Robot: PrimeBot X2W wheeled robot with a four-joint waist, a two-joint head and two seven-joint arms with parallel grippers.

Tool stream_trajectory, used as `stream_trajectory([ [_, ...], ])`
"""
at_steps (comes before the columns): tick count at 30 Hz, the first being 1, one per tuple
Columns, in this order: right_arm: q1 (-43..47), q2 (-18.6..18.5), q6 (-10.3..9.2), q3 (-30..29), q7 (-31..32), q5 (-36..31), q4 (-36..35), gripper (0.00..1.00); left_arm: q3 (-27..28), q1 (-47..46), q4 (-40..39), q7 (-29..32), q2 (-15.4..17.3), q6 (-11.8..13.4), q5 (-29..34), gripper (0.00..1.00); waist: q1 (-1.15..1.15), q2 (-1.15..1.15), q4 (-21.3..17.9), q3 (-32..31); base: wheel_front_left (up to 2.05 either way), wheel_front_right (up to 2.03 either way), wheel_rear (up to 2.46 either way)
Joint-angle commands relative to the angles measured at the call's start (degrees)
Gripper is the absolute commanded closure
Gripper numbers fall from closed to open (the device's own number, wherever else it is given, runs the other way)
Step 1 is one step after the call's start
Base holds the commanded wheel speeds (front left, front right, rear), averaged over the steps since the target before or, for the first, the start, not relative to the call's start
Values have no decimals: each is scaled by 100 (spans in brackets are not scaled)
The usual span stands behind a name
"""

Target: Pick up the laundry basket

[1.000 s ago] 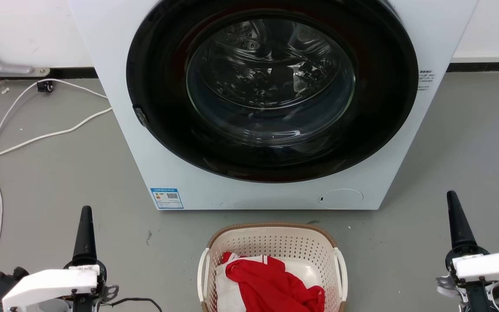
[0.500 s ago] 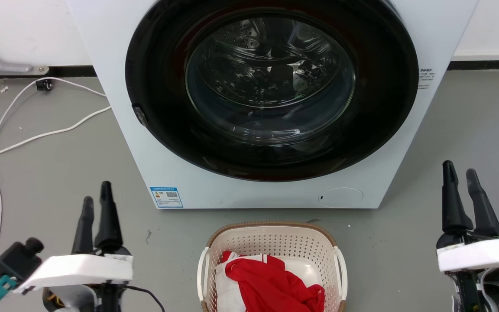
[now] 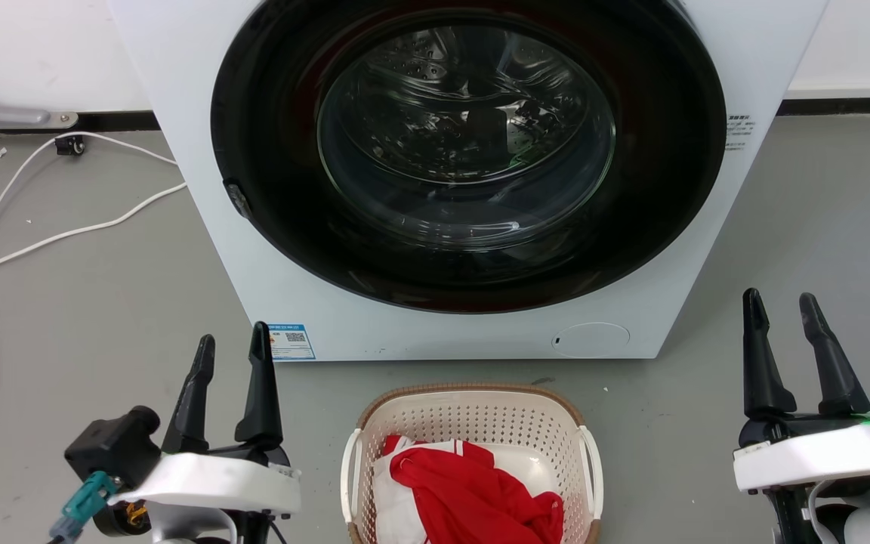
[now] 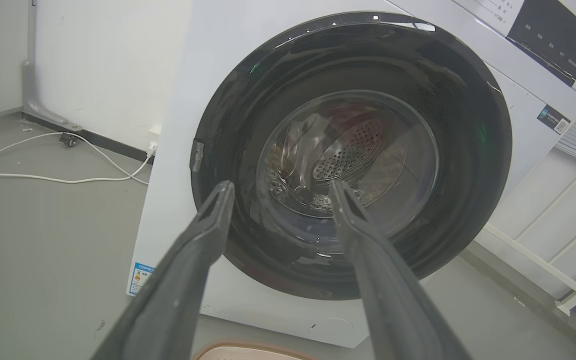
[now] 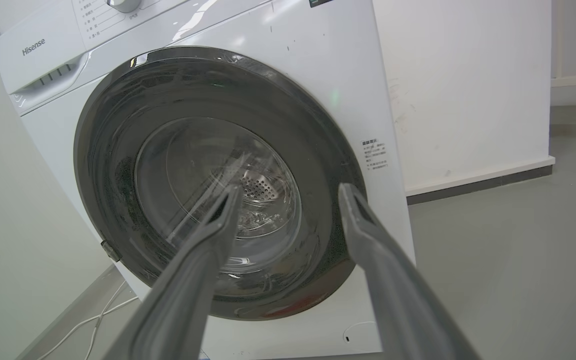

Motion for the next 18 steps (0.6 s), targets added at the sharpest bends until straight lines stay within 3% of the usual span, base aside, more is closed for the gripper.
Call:
stream_trajectory([
  [1, 16, -18, 11, -22, -56, -202, -86, 0, -83, 5, -86, -56, 90, 72, 199, 0, 0, 0, -1, 9, 0, 0, 0],
  [13, 83, -18, 11, 50, -233, -925, 62, 0, -737, -38, -48, -228, 492, 549, 935, 0, 0, 0, 4, 50, 0, 0, 0],
  [18, 111, -18, 11, 50, -289, -1144, 128, 0, -935, -34, -13, -281, 575, 586, 1058, 0, 0, 0, 1, 54, 0, 0, 0],
])
